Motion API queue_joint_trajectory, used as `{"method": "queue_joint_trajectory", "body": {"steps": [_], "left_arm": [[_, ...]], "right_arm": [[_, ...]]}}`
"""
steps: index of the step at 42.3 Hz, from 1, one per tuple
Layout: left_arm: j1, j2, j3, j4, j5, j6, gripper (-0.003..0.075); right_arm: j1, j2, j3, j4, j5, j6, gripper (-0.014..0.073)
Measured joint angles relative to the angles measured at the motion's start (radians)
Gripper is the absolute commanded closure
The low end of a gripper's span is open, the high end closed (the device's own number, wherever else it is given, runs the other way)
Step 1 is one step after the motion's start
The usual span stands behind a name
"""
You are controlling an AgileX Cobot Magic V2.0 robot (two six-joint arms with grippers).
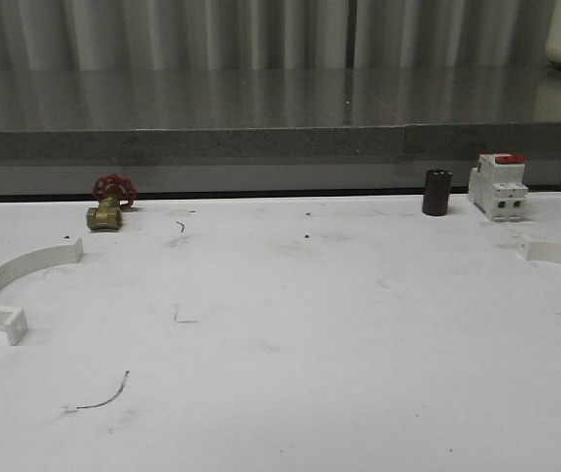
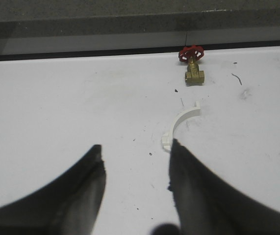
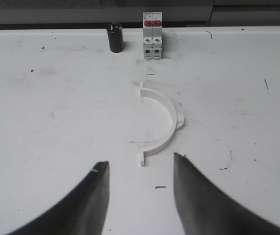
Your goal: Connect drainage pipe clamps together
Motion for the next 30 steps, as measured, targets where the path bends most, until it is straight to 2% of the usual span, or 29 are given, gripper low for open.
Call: {"method": "queue_joint_trajectory", "body": {"steps": [5, 12, 23, 30], "left_arm": [[-0.007, 0.021, 0.0, 0.002, -0.011, 0.0, 0.0199], [-0.075, 0.136, -0.054, 0.004, 0.038, 0.0, 0.0231], [-0.126, 0.447, -0.201, 0.004, 0.157, 0.0, 0.0231], [-0.127, 0.634, -0.282, 0.004, 0.165, 0.0, 0.0231]], "right_arm": [[0.0, 0.0, 0.0, 0.0, 0.0, 0.0, 0.0149], [0.0, 0.0, 0.0, 0.0, 0.0, 0.0, 0.0149], [0.0, 0.0, 0.0, 0.0, 0.0, 0.0, 0.0149], [0.0, 0.0, 0.0, 0.0, 0.0, 0.0, 0.0149]]}}
